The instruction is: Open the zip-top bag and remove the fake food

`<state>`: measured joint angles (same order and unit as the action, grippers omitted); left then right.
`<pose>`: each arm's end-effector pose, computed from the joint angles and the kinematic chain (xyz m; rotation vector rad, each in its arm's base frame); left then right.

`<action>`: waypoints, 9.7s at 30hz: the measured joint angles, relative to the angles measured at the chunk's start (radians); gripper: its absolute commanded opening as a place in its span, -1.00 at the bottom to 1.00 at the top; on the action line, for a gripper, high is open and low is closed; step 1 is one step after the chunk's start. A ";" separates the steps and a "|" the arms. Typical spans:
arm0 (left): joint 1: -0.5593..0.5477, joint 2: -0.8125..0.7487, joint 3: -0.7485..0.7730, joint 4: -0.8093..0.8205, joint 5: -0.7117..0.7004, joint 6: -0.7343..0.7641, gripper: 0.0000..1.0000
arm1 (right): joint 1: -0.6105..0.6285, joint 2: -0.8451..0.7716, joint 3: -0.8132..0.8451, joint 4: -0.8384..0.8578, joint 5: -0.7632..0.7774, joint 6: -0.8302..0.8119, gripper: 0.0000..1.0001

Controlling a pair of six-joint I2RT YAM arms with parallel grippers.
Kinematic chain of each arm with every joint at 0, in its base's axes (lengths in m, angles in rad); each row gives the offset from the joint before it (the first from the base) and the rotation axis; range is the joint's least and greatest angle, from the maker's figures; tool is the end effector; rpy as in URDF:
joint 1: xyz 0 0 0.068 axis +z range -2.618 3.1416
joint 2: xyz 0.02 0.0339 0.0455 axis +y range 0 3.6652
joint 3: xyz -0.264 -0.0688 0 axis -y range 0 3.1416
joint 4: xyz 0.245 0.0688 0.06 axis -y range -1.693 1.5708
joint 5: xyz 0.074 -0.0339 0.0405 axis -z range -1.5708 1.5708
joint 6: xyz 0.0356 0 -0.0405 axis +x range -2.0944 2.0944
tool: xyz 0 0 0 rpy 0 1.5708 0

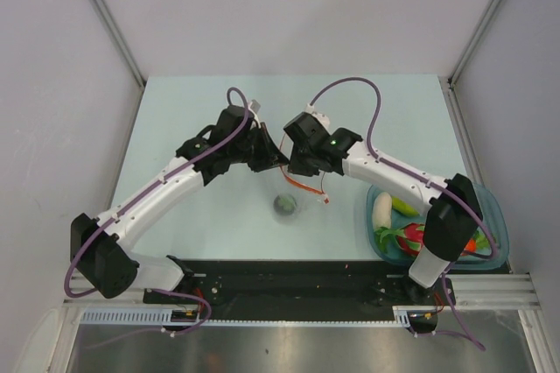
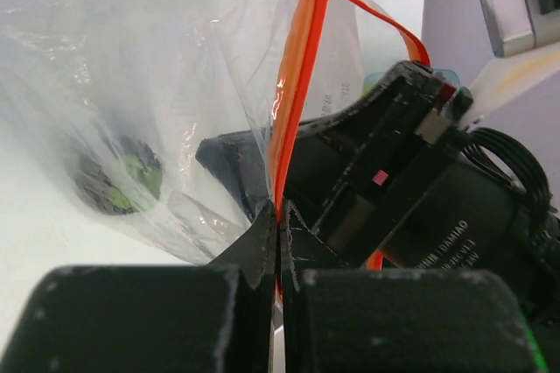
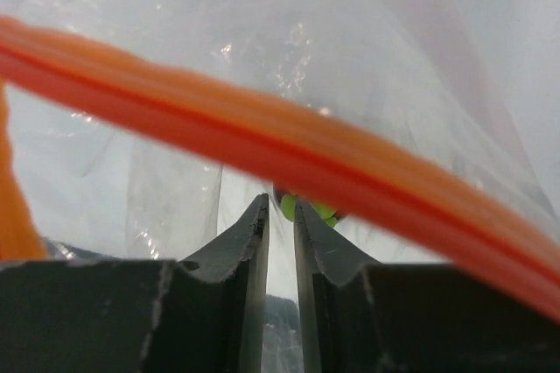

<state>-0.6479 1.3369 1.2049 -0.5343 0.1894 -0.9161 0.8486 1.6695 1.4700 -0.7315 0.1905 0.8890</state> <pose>0.2314 -0.1835 0.3302 -0.2146 2.4328 -0.9996 0.2451 0.2680 0.2991 0.1319 2.5430 0.4868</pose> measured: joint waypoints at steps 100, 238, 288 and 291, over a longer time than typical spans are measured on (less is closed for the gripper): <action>0.006 -0.144 -0.132 -0.012 0.111 0.220 -0.96 | 0.032 -0.006 -0.259 0.101 -0.333 -0.342 0.34; 0.142 0.040 0.101 -0.058 0.199 0.204 -0.52 | 0.052 0.043 -0.051 -0.008 -0.185 -0.359 -0.94; -0.085 -0.098 -0.117 -0.045 -0.012 0.261 -1.00 | -0.100 -0.220 -0.134 -0.014 -0.365 -0.181 -1.00; -0.081 -0.092 -0.082 -0.084 -0.022 0.278 -1.00 | -0.090 -0.289 -0.217 0.029 -0.398 -0.246 -1.00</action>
<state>-0.7292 1.2449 1.1229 -0.6178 0.1677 -0.6384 0.7582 1.3804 1.2530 -0.7025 -0.2073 0.6430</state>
